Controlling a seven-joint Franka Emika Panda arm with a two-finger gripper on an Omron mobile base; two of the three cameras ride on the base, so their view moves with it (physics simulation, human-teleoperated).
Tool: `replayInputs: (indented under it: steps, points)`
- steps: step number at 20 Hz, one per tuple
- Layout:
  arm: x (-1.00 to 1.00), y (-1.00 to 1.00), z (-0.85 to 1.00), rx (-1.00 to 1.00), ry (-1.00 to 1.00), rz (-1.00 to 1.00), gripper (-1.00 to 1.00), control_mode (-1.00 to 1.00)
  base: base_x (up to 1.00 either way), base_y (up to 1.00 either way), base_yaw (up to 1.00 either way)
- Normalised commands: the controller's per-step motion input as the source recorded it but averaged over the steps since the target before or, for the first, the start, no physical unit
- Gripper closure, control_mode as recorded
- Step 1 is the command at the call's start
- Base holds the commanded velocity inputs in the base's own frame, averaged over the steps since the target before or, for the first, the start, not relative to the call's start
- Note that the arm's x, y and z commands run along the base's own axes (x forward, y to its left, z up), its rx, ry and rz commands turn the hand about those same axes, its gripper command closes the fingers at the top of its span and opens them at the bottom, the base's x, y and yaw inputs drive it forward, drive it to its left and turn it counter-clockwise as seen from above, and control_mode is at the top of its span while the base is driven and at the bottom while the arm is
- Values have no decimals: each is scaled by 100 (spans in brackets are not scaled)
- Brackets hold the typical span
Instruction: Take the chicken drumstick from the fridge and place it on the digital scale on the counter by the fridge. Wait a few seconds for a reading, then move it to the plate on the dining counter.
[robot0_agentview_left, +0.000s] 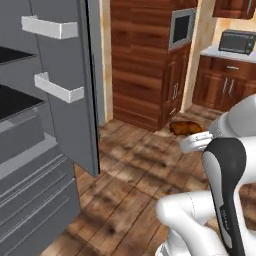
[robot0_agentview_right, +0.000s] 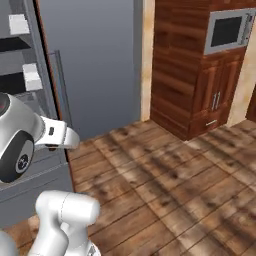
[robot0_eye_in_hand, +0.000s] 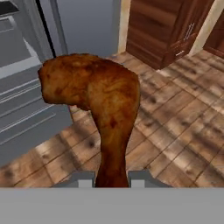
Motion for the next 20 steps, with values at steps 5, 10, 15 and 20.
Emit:
replayInputs:
  steps: [5,10,15,20]
  points:
    - [0,0,0,0,0,0,100,100,9,-3,-84]
    - [0,0,0,0,0,0,100,100,9,0,-83]
    - [0,0,0,0,0,0,100,100,12,0,-81]
    - [0,0,0,0,0,0,100,100,34,15,-73]
